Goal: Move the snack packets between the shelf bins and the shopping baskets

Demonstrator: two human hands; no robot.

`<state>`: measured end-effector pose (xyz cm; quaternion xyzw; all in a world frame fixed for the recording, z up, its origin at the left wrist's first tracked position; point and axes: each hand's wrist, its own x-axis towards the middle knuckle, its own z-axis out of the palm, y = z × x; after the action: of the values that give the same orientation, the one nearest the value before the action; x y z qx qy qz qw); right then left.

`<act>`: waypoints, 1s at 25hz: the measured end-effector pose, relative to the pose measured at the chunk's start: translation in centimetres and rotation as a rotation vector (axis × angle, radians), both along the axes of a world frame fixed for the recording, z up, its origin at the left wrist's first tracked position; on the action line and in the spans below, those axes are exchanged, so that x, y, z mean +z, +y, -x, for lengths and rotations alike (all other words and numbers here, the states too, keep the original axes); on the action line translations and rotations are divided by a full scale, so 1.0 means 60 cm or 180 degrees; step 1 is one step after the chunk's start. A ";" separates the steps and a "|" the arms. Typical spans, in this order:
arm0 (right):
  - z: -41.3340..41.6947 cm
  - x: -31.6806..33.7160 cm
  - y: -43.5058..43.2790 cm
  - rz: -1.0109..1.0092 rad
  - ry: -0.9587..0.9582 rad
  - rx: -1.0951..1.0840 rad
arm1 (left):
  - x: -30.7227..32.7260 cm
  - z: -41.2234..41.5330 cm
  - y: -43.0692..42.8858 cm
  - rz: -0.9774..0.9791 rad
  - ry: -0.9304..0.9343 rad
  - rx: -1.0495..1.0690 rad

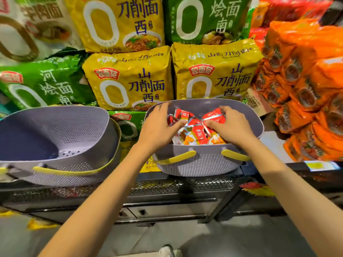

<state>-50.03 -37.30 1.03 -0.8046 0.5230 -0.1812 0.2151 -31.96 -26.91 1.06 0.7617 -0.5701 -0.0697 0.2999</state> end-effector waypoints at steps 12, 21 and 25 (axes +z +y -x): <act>0.074 -0.013 0.189 0.0851 -0.2257 0.0675 | -0.042 0.108 0.186 0.1316 0.0616 0.0104; 0.117 -0.206 0.282 -0.1023 -0.0803 0.0846 | -0.238 0.126 0.289 -0.0188 0.1652 0.0368; 0.092 -0.252 0.318 -0.1454 -0.0492 0.0563 | -0.276 0.088 0.310 -0.0691 0.2006 0.0241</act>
<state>-55.58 -18.24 -14.11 -0.7615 0.4600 -0.0998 0.4456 -37.25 -8.29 -15.49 0.7508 -0.4099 -0.3510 0.3809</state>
